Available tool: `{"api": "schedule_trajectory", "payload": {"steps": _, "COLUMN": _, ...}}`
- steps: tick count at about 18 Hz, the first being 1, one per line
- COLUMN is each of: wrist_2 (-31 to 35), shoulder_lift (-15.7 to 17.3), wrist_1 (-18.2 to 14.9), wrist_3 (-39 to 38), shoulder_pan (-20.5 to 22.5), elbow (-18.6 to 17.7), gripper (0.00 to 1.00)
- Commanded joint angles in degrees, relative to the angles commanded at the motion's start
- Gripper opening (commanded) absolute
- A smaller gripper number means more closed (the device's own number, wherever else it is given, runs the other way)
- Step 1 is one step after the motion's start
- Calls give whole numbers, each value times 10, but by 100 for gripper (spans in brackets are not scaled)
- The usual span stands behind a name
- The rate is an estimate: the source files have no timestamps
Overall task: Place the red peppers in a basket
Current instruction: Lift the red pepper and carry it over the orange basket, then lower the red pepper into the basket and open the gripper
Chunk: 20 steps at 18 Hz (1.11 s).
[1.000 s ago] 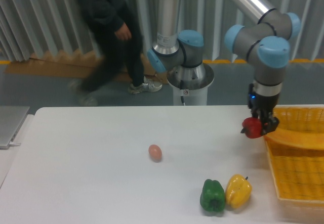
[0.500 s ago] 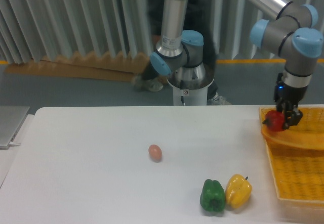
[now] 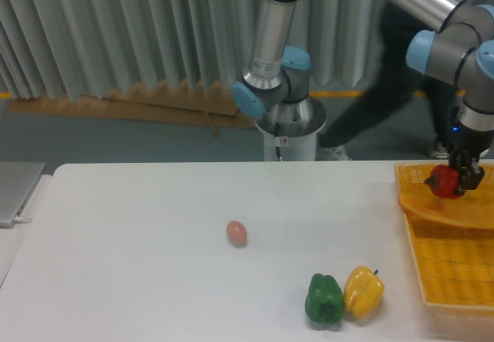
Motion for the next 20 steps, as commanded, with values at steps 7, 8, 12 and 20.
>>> {"api": "schedule_trajectory", "payload": {"steps": 7, "wrist_2": 1, "shoulder_lift": -21, "wrist_1": 6, "wrist_3": 79, "shoulder_pan": 31, "elbow": 4, "gripper": 35}}
{"api": "schedule_trajectory", "payload": {"steps": 8, "wrist_2": 1, "shoulder_lift": -23, "wrist_1": 5, "wrist_3": 78, "shoulder_pan": 31, "elbow": 5, "gripper": 36}}
{"api": "schedule_trajectory", "payload": {"steps": 12, "wrist_2": 1, "shoulder_lift": -25, "wrist_1": 7, "wrist_3": 73, "shoulder_pan": 30, "elbow": 4, "gripper": 42}}
{"api": "schedule_trajectory", "payload": {"steps": 20, "wrist_2": -4, "shoulder_lift": -26, "wrist_1": 25, "wrist_3": 45, "shoulder_pan": 21, "elbow": 0, "gripper": 100}}
